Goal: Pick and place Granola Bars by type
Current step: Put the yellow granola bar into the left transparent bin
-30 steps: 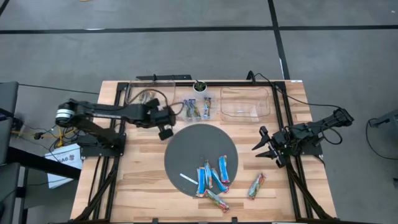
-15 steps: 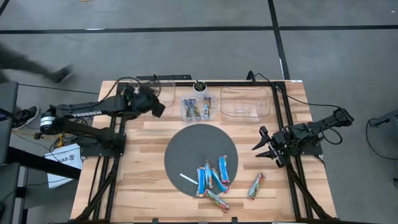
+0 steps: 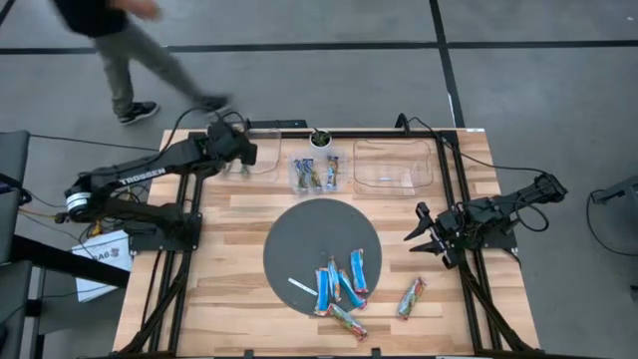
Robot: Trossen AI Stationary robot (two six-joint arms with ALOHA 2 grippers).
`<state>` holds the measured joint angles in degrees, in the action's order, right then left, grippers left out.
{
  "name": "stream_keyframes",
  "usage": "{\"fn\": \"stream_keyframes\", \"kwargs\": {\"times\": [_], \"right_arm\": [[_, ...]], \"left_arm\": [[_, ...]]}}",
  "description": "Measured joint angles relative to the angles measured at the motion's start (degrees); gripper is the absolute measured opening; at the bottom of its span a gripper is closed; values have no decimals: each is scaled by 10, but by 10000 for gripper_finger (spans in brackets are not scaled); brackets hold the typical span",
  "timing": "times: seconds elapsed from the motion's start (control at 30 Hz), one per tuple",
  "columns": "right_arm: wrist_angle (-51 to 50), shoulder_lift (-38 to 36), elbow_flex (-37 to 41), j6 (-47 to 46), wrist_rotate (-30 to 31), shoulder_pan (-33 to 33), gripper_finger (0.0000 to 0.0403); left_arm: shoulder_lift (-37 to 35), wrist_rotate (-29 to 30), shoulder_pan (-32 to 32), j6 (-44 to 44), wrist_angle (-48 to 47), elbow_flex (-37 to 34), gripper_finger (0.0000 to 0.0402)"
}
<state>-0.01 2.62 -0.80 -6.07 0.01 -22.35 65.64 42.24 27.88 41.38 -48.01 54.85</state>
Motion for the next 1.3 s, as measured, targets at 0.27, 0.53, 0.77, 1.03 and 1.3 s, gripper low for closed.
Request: {"fn": "stream_keyframes", "kwargs": {"times": [0.27,0.53,0.77,1.03,1.3], "right_arm": [[0,0,0,0,0,0,137],[0,0,0,0,0,0,139],[0,0,0,0,0,0,137],[0,0,0,0,0,0,137],[0,0,0,0,0,0,139]], "left_arm": [[61,-47,56,24,21,0,0],[114,-88,88,30,24,0,0],[144,-107,112,45,20,0,0],[184,-130,126,44,12,0,0],[224,-180,144,44,10,0,0]]}}
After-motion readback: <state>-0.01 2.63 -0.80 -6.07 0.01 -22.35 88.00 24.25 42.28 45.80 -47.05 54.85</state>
